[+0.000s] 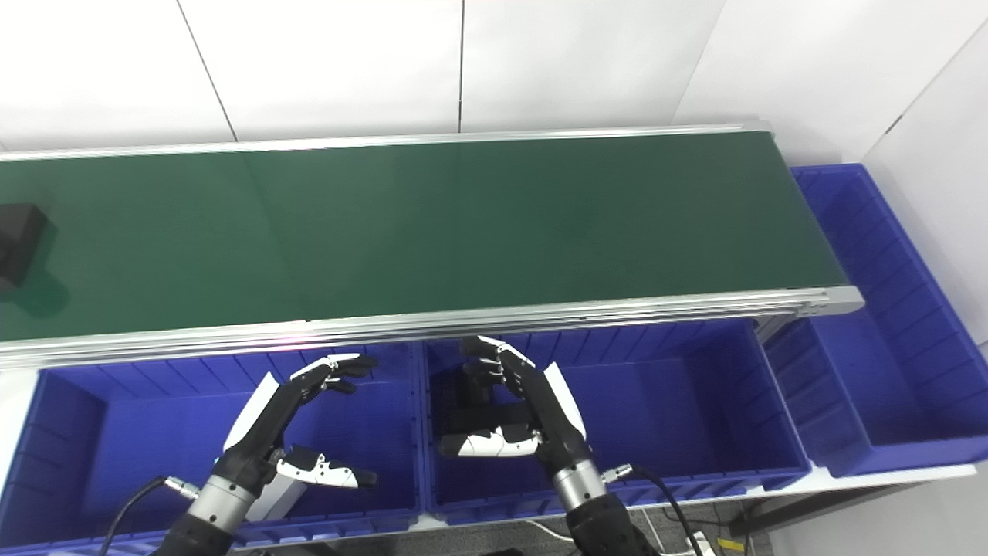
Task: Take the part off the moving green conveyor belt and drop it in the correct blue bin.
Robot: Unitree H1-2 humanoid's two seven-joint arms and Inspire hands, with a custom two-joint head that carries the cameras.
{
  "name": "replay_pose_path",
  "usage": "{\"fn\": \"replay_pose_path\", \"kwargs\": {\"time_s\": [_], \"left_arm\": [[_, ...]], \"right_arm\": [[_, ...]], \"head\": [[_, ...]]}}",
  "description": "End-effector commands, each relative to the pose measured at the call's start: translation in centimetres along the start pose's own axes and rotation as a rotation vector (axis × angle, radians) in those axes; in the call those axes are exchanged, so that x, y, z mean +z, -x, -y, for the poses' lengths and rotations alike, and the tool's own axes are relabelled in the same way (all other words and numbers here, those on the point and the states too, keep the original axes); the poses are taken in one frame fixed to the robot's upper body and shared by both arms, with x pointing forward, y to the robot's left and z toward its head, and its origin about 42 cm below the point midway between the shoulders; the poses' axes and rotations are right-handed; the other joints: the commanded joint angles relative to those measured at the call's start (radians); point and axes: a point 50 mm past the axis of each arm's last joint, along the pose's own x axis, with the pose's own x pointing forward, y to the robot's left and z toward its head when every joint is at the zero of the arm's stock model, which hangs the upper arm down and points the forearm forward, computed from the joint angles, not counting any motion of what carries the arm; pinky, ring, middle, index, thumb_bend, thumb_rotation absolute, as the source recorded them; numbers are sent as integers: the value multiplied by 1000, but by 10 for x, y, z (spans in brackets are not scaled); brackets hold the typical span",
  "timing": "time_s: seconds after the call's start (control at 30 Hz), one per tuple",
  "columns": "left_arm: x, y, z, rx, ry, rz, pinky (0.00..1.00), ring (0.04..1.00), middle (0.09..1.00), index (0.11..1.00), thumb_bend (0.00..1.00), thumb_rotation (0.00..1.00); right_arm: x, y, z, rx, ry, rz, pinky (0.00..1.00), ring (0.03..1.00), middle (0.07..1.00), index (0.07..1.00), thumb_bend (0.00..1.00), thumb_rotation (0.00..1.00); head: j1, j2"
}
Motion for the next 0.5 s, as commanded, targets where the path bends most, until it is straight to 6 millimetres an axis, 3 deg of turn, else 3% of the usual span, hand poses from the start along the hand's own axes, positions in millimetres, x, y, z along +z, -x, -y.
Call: {"fn": "replay_pose_path", "kwargs": {"time_s": [0.0, 0.17, 0.47], "left_arm": [[8, -8, -5, 23, -10, 66, 692, 776, 804, 755, 977, 85], [9, -11, 0, 20, -35, 71, 680, 763, 795, 752, 978, 113], [8, -14, 3, 21, -38, 74, 674, 763, 797, 750, 977, 105]], "right_arm": [[9, -3, 5, -4, -10, 75, 672, 736, 792, 785, 1000, 258], [8, -2, 11, -8, -10, 70, 669, 737, 790, 784, 1000, 251], [7, 1, 16, -6, -16, 66, 699, 750, 794, 791, 1000, 270]], "head": [[6, -1], [65, 6], [82, 15]]}}
